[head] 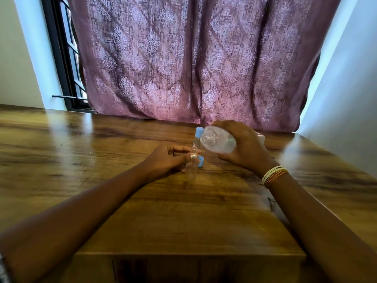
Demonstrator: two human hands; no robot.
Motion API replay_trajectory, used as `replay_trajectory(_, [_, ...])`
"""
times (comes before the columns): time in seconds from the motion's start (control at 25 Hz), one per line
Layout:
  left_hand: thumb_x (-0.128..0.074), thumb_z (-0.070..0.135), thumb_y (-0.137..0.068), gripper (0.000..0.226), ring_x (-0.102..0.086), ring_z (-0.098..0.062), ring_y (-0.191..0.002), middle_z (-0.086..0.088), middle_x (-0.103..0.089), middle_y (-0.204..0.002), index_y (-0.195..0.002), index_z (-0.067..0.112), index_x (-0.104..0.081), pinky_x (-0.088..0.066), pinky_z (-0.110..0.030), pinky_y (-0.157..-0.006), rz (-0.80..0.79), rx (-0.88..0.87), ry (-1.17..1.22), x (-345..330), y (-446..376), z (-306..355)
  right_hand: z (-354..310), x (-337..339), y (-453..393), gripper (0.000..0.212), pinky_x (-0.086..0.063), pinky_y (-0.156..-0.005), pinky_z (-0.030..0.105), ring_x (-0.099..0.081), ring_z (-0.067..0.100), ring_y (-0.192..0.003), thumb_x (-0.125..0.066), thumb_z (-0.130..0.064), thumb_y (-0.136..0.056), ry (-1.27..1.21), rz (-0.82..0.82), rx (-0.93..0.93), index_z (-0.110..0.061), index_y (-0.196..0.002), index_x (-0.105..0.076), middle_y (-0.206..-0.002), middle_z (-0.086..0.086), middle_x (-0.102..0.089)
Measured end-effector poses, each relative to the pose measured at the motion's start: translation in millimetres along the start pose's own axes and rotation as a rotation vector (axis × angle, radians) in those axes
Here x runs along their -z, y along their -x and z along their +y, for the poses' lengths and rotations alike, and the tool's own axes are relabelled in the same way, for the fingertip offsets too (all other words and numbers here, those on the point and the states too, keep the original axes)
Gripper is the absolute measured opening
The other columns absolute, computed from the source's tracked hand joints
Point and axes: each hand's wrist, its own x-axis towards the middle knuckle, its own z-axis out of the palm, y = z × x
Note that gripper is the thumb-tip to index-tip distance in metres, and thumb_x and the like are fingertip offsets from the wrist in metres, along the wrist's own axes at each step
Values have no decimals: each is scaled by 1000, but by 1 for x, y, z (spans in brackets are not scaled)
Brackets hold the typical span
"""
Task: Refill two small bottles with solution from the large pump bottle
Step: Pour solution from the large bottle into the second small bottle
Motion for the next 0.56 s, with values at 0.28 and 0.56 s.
replay_trajectory(0.28, [-71, 28, -74, 35, -70, -27, -87, -15, -75, -100, -104, 11, -73, -55, -28, -64, 6, -13, 6, -2, -2, -2, 13, -10, -3, 50, -52, -78, 45, -66, 18, -99, -71, -46, -80, 119, -22, 44, -19, -121, -63, -111, -1, -70])
replay_trajectory(0.56, [-71, 31, -73, 39, -70, -28, -88, -13, -75, -100, -107, 11, -72, -56, -32, -68, 1, -3, 11, -1, -4, -4, 14, -12, -3, 49, -47, -88, 47, -61, 16, -111, -66, -49, -83, 255, -29, 55, -27, -125, -60, -121, -7, -66])
